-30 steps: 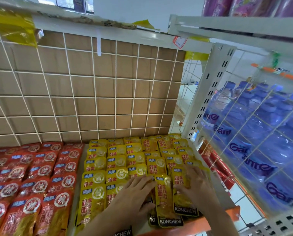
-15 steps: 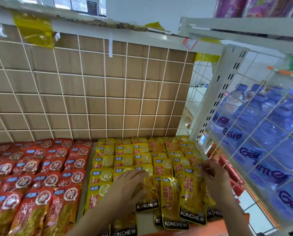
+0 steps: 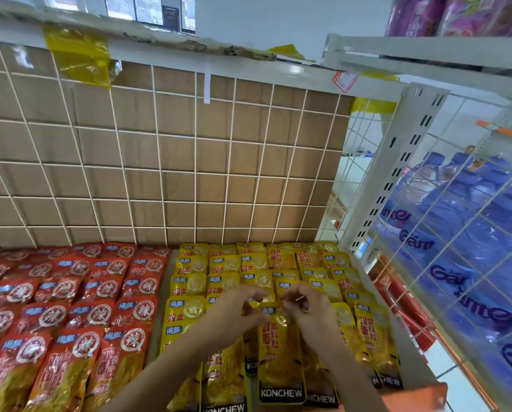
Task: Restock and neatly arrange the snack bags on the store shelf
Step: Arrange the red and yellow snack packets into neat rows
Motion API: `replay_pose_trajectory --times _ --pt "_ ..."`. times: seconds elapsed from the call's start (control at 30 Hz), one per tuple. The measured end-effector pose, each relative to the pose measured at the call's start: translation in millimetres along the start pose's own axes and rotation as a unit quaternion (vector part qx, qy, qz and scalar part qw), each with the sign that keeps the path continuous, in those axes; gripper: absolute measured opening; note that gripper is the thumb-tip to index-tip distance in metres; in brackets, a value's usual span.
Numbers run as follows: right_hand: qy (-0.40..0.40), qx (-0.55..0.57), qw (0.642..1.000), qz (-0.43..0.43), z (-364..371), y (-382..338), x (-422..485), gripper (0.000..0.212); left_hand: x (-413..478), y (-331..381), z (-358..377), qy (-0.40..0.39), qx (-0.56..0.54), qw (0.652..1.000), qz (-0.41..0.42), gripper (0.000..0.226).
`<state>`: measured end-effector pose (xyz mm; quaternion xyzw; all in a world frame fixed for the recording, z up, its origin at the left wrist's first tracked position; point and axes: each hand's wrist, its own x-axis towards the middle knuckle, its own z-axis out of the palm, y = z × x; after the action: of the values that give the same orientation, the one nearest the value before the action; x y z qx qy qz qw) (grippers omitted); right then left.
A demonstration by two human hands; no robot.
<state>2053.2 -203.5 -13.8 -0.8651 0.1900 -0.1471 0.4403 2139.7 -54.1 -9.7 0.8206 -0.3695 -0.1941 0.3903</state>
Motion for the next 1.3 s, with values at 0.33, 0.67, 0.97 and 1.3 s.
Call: replay_pose_trajectory --times 0.33,0.67,0.97,1.3 --pt "-0.037 -0.067 0.997 -0.015 15 3 1 0.026 -3 -7 8 0.003 0.223 0.974 0.024 0.048" --pt "-0.029 -0.068 0.996 -0.041 27 -5 0 0.026 -28 -23 20 0.056 0.3 0.952 -0.012 0.091" --pt "-0.023 -0.068 0.995 -0.063 27 4 -1 0.023 -39 -39 39 0.037 0.35 0.934 -0.059 0.074" --pt "-0.019 -0.12 0.983 -0.14 10 19 20 0.011 -48 -34 52 0.07 0.403 0.912 -0.019 0.076"
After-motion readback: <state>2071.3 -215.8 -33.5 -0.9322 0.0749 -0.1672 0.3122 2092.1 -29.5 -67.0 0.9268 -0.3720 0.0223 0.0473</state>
